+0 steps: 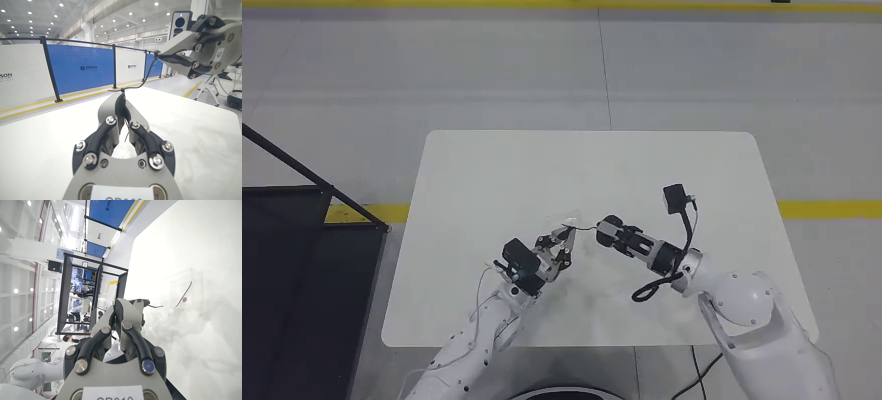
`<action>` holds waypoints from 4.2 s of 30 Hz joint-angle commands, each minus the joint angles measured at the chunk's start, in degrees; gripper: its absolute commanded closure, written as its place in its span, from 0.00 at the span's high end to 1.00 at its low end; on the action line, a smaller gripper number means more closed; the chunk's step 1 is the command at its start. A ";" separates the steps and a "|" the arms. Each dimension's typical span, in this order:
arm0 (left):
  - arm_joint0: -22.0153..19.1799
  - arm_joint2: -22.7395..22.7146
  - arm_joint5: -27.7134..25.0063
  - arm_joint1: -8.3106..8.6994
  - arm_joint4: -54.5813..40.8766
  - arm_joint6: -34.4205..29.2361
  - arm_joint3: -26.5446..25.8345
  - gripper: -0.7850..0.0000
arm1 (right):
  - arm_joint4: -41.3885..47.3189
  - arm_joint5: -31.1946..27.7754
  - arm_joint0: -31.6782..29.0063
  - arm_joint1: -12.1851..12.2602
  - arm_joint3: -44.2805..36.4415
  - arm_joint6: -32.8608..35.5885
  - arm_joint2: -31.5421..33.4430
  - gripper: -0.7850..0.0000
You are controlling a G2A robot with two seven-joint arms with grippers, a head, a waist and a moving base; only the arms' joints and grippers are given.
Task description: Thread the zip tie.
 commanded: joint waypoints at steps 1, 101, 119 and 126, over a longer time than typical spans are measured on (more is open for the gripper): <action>-0.03 -0.16 0.11 -0.05 -0.30 0.15 -0.05 0.00 | -0.61 3.20 0.91 0.01 0.28 0.75 -0.23 0.33; -0.85 -0.16 3.76 -1.42 6.42 4.61 3.49 0.00 | -4.08 7.60 5.45 -0.45 1.03 3.19 -5.09 0.00; -1.65 0.67 4.73 -1.81 7.86 4.41 4.49 0.00 | -4.07 3.94 4.07 -0.11 1.07 5.11 -4.39 0.00; -1.42 0.11 3.87 -1.86 6.07 5.01 4.24 0.00 | -4.35 5.04 4.43 -0.13 1.15 5.27 -4.66 0.00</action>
